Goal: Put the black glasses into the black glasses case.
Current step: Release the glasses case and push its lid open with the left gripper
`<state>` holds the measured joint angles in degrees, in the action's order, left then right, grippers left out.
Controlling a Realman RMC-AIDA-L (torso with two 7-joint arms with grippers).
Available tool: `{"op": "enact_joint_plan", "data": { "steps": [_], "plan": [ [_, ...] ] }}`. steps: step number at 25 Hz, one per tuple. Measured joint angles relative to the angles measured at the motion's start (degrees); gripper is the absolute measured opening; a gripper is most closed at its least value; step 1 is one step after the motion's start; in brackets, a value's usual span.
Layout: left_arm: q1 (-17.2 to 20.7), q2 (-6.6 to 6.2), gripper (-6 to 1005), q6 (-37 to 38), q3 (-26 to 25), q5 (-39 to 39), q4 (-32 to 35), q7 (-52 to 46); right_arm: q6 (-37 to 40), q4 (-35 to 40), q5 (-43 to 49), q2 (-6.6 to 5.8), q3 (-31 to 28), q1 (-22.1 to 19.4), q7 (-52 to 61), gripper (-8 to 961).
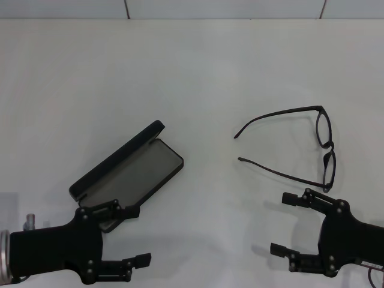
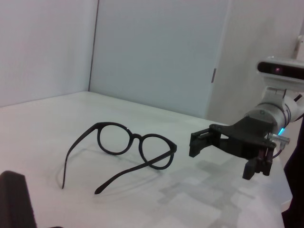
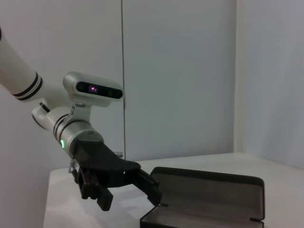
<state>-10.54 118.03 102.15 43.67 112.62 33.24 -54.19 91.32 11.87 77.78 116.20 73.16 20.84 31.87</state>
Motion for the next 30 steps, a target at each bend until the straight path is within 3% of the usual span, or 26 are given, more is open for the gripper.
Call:
{"op": "enact_joint_plan", "data": {
  "steps": [18,24,30],
  "plan": [
    [0.0,0.0,876,-0.03,-1.14,-0.31,-0.02,-1.44,0.81,0.19,-1.4,-0.02,0.31,0.69,0.04,860],
    [0.25,0.0,870,3.88,-1.03,-0.03,-0.02,-2.32,1.54,0.2,-1.41,-0.01,0.14,0.7,0.03,859],
    [-2.11,-0.88,857,10.16,-1.31,-3.77,0.61,-17.28,2.05,0.01,-1.41,-0.01,0.07,0.69,0.06,859]
  ]
}}
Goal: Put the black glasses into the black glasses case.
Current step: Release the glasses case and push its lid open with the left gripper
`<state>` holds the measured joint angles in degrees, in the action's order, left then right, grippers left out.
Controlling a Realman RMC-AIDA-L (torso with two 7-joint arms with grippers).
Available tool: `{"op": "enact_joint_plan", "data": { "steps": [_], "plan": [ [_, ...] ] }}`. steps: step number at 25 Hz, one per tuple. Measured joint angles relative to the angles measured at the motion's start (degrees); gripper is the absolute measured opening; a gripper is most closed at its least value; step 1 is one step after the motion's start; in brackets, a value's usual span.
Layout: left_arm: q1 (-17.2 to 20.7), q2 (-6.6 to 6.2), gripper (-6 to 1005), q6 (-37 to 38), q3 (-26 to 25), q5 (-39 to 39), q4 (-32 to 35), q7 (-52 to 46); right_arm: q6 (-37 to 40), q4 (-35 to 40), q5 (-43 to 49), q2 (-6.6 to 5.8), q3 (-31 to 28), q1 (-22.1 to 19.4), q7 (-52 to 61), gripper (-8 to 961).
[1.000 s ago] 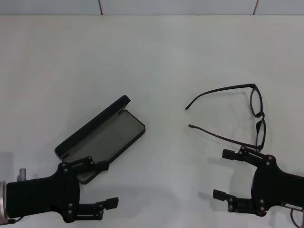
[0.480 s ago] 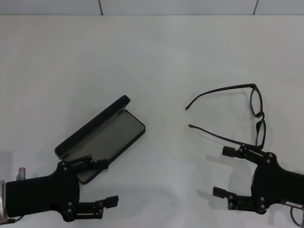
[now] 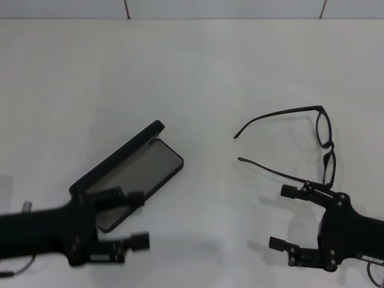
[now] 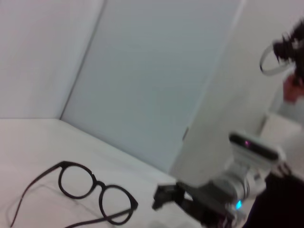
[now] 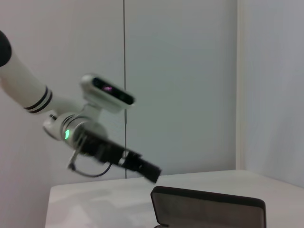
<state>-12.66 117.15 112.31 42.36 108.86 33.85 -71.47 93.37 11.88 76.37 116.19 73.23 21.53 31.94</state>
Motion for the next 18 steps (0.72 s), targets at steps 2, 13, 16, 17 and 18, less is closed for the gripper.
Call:
{"op": "enact_joint_plan", "data": {
  "steps": [2,13,16,17,18],
  "plan": [
    [-1.38,-0.76,852,0.12,0.01,-1.31,1.25,-6.76,0.04,-0.01,0.0,0.0,0.08,-0.03,0.01,860],
    [-5.88,-2.63,827,-6.93,-2.29,6.26,24.41,-34.26,0.0,-0.02,0.0,0.0,0.26,-0.09,0.06,859],
    [-9.49,-2.43,820,-10.25,-2.18,16.46,27.08,-39.38,0.0,-0.02,0.0,0.0,0.24,-0.09,0.06,859],
    [-10.16,-2.3,817,-10.37,-2.08,18.12,27.29,-39.91,0.01,-0.01,0.0,0.0,0.2,-0.08,0.06,859],
    [-10.86,-2.08,815,-10.48,-2.02,19.56,27.56,-40.45,0.01,-0.01,0.01,-0.01,0.17,-0.09,0.06,859]
  ]
}}
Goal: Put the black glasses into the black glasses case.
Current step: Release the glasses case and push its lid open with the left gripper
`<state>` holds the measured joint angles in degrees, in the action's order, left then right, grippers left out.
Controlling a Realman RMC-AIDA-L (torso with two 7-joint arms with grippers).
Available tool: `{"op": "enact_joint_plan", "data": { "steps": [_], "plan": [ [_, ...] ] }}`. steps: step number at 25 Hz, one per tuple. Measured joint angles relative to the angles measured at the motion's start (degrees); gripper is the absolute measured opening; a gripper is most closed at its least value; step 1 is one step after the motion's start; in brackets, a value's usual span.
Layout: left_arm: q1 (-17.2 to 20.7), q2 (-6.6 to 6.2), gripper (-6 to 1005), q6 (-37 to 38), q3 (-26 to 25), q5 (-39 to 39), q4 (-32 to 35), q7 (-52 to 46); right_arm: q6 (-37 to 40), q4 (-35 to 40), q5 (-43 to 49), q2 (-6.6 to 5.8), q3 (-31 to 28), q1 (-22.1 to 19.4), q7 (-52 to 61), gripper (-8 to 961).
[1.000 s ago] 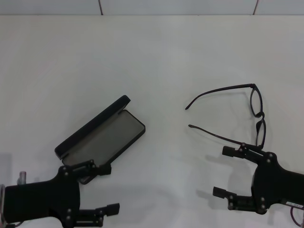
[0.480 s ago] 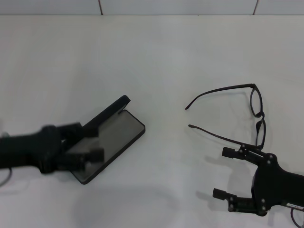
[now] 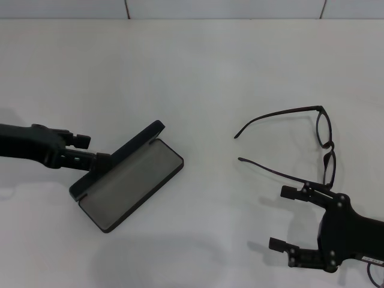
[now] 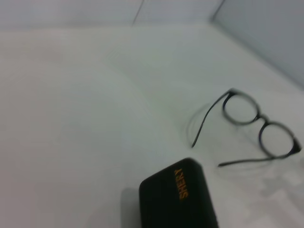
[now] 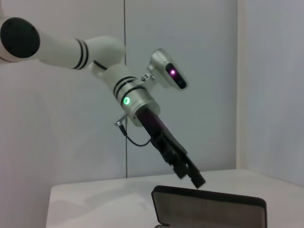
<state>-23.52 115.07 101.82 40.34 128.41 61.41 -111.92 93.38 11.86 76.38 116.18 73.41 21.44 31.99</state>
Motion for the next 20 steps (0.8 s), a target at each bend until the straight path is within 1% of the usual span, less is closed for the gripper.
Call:
{"op": "enact_joint_plan", "data": {
  "steps": [1,6,8,10,16,18,19,20],
  "plan": [
    [-0.87,0.38,813,-0.13,0.1,1.92,0.58,-0.51,0.0,0.0,0.0,0.0,-0.06,0.0,0.0,859],
    [-3.83,3.48,801,-1.04,0.94,10.64,6.77,-2.43,-0.13,0.0,0.0,0.0,-0.16,0.0,0.06,859],
    [-4.17,4.04,797,-1.06,2.32,11.74,8.46,-3.41,-0.21,0.0,0.0,0.0,-0.23,0.0,0.25,859],
    [-4.22,4.24,792,-1.06,6.36,11.84,10.61,-6.13,-0.26,0.0,0.0,0.01,-0.27,0.0,0.33,859],
    [-4.16,4.41,778,-2.3,14.11,12.24,12.74,-11.18,-0.44,0.0,0.0,0.01,-0.29,-0.02,0.4,860],
    [-4.16,4.4,774,-2.66,14.79,12.29,12.78,-11.61,-0.48,0.0,0.0,0.0,-0.29,-0.06,0.41,860],
    [-4.12,4.36,771,-4.24,16.2,13.08,12.78,-12.47,-0.48,0.0,0.0,0.01,-0.29,-0.07,0.42,860],
    [-4.12,4.34,769,-4.63,16.43,13.48,12.71,-12.62,-0.48,0.0,0.0,0.0,-0.29,-0.07,0.42,860]
  ]
}}
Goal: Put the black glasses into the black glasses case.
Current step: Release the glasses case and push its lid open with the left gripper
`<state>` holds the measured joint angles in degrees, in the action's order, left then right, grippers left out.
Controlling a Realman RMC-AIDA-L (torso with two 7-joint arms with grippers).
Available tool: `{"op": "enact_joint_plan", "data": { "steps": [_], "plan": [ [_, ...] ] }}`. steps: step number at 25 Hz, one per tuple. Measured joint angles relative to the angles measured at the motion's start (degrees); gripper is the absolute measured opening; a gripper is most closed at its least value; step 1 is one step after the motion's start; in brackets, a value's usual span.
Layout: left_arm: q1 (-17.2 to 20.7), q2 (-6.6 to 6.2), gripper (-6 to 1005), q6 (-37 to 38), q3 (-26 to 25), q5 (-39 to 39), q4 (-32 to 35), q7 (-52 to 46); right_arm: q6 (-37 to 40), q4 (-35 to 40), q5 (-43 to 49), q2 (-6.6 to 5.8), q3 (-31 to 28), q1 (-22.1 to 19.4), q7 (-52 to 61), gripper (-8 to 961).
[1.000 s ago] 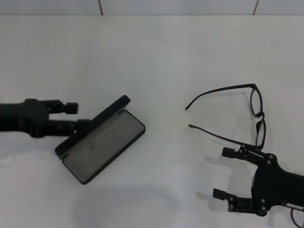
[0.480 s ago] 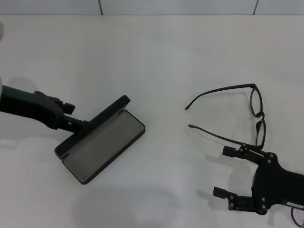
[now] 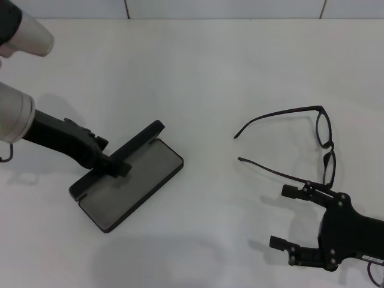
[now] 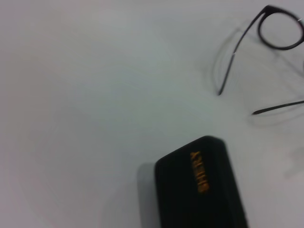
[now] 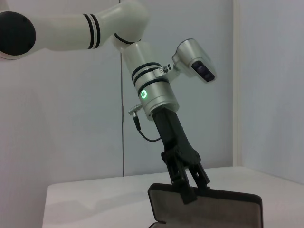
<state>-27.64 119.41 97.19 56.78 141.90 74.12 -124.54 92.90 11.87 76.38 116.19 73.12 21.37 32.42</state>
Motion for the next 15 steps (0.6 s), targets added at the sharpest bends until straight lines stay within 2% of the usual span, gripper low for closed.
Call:
{"op": "enact_joint_plan", "data": {
  "steps": [15],
  "plan": [
    [-0.26,0.01,734,-0.34,1.18,0.49,0.24,0.07,-0.71,0.0,-0.18,0.0,0.0,-0.13,0.02,860]
  ]
}}
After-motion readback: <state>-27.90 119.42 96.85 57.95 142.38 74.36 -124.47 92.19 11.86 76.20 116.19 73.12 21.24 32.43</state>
